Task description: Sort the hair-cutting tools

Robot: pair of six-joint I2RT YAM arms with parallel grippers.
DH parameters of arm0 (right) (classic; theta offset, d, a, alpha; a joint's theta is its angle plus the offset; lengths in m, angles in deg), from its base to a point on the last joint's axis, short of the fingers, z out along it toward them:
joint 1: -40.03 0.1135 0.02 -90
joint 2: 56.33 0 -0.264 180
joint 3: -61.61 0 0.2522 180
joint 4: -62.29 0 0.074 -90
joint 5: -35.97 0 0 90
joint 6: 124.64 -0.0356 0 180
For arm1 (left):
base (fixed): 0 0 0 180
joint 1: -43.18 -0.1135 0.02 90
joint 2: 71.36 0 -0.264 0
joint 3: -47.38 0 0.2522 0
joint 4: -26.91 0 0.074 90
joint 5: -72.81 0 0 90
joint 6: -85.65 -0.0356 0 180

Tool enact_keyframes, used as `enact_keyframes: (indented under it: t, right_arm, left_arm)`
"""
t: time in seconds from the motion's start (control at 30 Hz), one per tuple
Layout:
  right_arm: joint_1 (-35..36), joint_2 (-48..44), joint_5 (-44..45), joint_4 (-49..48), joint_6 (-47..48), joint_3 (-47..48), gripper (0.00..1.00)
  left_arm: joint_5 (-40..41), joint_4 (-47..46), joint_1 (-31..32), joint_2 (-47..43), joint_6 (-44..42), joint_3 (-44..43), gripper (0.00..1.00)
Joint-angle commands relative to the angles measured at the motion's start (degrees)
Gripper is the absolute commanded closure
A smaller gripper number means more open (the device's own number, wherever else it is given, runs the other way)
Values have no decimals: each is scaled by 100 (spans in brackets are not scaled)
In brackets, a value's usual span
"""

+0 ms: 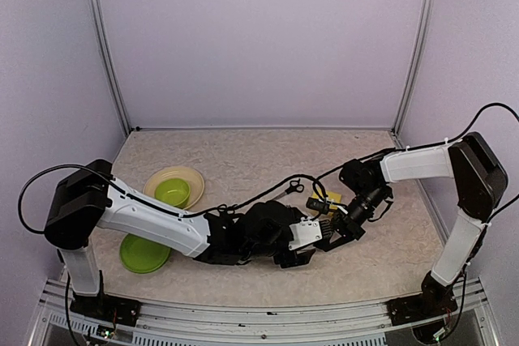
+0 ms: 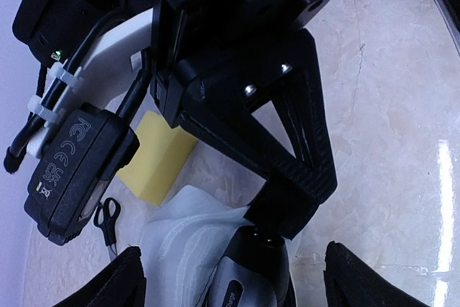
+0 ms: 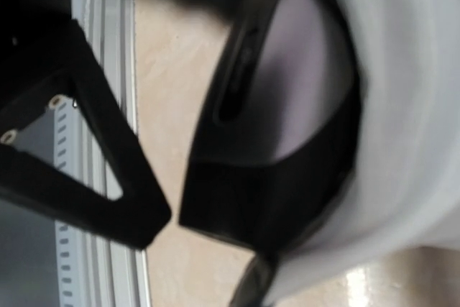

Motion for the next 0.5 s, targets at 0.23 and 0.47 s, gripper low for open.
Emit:
enact_keyframes:
  t: [0.23,0.47]
  right_arm:
    - [-23,-163,-271,89,74,121,100]
    - [-16,-171,-276,90,81,116,100]
  left_arm:
    - [-426,-59,20,249,-61,-180,36]
    - [-263,-52,-14,427,-13,-262,47]
